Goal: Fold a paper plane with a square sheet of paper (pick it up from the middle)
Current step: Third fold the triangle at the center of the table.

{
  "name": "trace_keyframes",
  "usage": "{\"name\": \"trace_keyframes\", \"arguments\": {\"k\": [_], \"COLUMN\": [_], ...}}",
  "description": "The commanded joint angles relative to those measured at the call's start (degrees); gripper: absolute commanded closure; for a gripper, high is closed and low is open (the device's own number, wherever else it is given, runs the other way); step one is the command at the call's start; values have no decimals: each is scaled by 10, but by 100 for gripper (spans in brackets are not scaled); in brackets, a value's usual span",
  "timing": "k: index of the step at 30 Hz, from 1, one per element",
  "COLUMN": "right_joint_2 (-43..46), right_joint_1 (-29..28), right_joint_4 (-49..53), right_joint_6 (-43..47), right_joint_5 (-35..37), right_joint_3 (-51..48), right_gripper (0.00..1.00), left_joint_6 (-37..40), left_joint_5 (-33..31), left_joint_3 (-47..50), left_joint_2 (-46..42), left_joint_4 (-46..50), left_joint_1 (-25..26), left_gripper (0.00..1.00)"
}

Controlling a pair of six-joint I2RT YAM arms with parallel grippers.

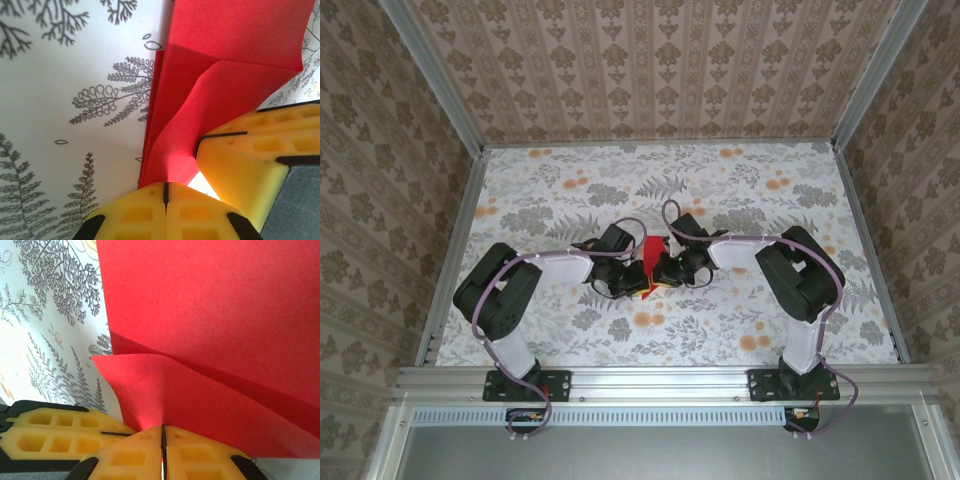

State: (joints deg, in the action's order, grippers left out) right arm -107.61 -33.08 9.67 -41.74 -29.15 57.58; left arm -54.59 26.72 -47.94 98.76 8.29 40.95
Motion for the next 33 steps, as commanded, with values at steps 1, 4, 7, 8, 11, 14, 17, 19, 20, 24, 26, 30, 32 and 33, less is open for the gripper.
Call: {"name": "trace_keyframes", "arguments": {"k": [1,4,7,8,11,14,17,19,20,24,26,30,32,33], "right_joint_2": [-10,-10,-9,-7,10,39,62,69,71,56,40,15,8,4], "right_joint_1": [34,71,103,109,114,114,104,91,84,46,31,26,32,37], "right_joint_4": [45,47,43,39,36,25,12,6,1,-13,-15,-14,-1,5], "right_joint_6": [36,52,59,59,63,59,57,50,44,27,25,27,35,38], "right_joint_5": [43,70,86,90,95,86,62,48,42,24,17,19,31,37], "right_joint_3": [-5,-10,-7,-6,1,-4,-14,-20,-24,-24,-17,-5,1,3], "right_gripper": [90,90,90,90,90,90,89,89,89,89,89,89,89,89], "left_joint_6": [4,4,4,5,7,9,12,16,16,19,18,17,17,16], "left_joint_5": [-49,-49,-46,-46,-44,-43,-43,-43,-43,-43,-43,-46,-47,-47], "left_joint_3": [8,12,13,12,8,5,1,-3,-5,-10,-12,-16,-15,-15], "left_joint_2": [17,18,18,18,20,20,21,21,20,23,26,32,34,35], "left_joint_4": [79,81,79,77,79,81,83,86,87,93,96,108,113,115], "left_joint_1": [-2,-3,-4,-5,-4,-5,-5,-5,-5,-5,-4,-3,-4,-4], "left_gripper": [100,100,100,100,100,100,100,100,100,100,100,100,100,100]}}
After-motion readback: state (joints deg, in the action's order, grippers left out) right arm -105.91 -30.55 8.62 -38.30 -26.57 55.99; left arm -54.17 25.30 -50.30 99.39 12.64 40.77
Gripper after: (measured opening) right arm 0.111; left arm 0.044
